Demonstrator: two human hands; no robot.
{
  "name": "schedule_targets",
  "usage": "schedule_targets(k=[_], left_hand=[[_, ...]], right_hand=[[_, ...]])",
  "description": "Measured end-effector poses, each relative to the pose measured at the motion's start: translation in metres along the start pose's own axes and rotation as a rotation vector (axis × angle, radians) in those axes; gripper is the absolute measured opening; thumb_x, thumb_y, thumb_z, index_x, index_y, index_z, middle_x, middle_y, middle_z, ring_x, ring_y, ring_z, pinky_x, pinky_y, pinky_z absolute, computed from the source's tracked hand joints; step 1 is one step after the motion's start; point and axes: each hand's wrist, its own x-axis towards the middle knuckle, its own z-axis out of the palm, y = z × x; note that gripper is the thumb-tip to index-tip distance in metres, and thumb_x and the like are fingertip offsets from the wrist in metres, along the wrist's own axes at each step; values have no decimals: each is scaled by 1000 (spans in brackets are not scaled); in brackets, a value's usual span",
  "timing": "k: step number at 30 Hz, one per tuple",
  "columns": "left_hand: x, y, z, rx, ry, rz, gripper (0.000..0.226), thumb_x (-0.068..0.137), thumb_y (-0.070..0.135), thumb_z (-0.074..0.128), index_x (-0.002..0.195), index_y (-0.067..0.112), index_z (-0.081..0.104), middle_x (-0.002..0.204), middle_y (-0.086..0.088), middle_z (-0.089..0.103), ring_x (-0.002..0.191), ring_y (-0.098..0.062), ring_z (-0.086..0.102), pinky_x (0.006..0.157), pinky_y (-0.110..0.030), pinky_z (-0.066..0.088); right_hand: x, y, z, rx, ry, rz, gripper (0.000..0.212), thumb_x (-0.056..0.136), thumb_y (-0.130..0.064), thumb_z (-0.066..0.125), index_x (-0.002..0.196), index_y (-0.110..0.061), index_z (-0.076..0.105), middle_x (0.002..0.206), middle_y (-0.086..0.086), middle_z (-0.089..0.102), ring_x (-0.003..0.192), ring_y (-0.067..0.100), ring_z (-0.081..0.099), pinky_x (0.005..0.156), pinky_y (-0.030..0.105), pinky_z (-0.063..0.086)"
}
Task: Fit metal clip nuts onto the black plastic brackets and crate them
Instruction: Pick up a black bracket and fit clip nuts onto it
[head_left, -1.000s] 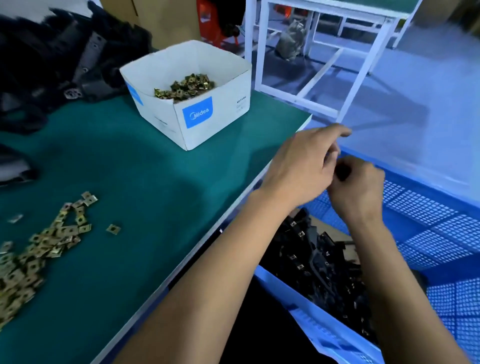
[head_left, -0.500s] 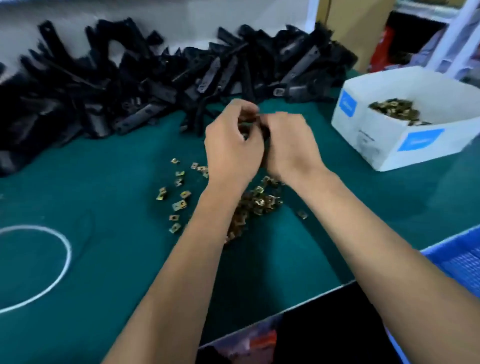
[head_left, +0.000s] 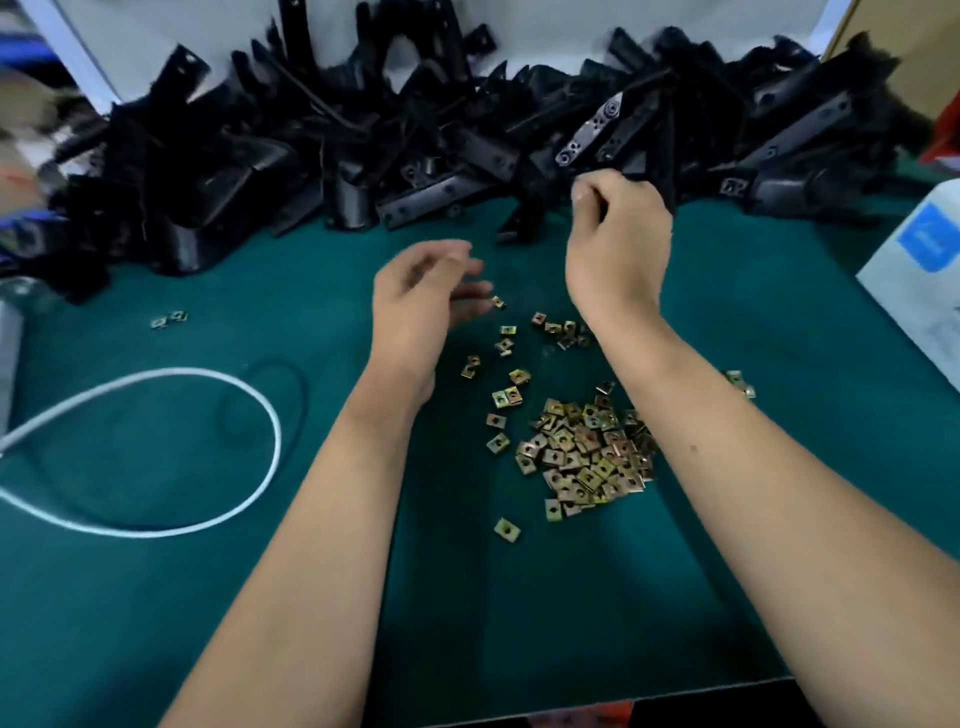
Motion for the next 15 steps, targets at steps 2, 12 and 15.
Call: schedule_targets(k=[2, 12, 15], left_hand=[[-4, 1, 7, -129, -145, -132, 18, 104, 19, 60, 101, 5, 70, 108, -17, 71, 109, -39, 70, 86, -37, 61], [5, 8, -8, -438, 62, -107, 14, 97, 11, 69, 90, 18, 78, 99, -2, 78, 87, -18, 73, 82, -32, 56], [14, 7, -18, -430, 198, -103, 7, 101, 18, 66, 100, 11, 66, 87, -7, 76, 78, -22, 73, 77, -35, 60]], right_hand=[[-13, -19, -5, 356, 75, 67, 29, 109, -28, 44, 102, -18, 70, 85, -7, 61, 83, 20, 63, 81, 39, 59], [-42, -20, -11, 354, -379, -104, 17, 99, -34, 64, 92, -20, 72, 85, -6, 69, 73, 14, 70, 64, 30, 53], [-41, -3, -27, 90, -731, -399, 9, 89, -35, 78, 86, -27, 77, 83, -12, 71, 82, 6, 65, 78, 32, 50]])
